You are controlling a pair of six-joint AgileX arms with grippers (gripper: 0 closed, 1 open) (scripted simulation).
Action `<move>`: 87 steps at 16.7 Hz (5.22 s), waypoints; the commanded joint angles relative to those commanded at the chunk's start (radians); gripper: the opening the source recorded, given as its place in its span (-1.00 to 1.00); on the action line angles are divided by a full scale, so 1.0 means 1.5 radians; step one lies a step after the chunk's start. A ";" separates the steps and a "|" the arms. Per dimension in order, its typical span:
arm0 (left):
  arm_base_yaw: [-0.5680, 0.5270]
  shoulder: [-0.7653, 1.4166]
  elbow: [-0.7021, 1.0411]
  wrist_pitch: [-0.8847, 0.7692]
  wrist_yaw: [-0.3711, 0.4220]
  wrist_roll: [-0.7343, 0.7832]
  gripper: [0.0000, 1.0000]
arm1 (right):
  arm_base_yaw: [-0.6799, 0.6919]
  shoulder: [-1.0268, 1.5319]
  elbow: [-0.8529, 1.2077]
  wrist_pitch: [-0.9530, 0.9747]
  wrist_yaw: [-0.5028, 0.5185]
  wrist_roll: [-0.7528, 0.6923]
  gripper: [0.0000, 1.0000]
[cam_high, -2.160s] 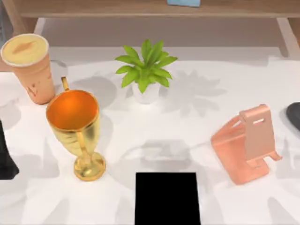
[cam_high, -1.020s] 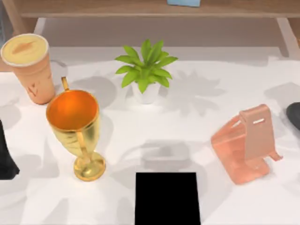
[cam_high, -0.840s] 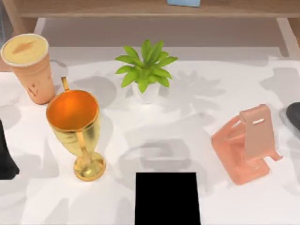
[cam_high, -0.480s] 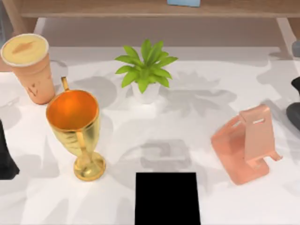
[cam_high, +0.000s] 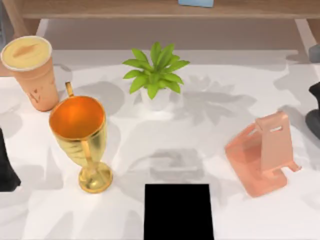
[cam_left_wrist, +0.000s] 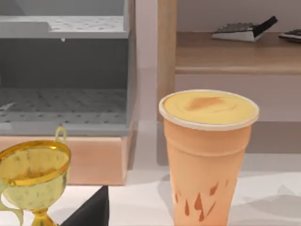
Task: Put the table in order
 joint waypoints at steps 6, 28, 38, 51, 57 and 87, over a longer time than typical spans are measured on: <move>0.000 0.000 0.000 0.000 0.000 0.000 1.00 | -0.001 0.042 -0.074 0.115 0.000 0.001 1.00; 0.000 0.000 0.000 0.000 0.000 0.000 1.00 | -0.002 0.075 -0.133 0.206 0.001 0.001 -0.96; 0.000 0.000 0.000 0.000 0.000 0.000 1.00 | 0.000 0.056 -0.128 0.192 -0.008 0.006 -1.00; 0.000 0.000 0.000 0.000 0.000 0.000 1.00 | -0.001 -0.014 0.038 -0.043 -0.009 0.004 -1.00; 0.000 0.000 0.000 0.000 0.000 0.000 1.00 | 0.031 -0.035 0.050 -0.043 -0.007 -0.033 -1.00; 0.000 0.000 0.000 0.000 0.000 0.000 1.00 | 0.644 -0.011 -0.148 0.126 -0.012 -1.074 -1.00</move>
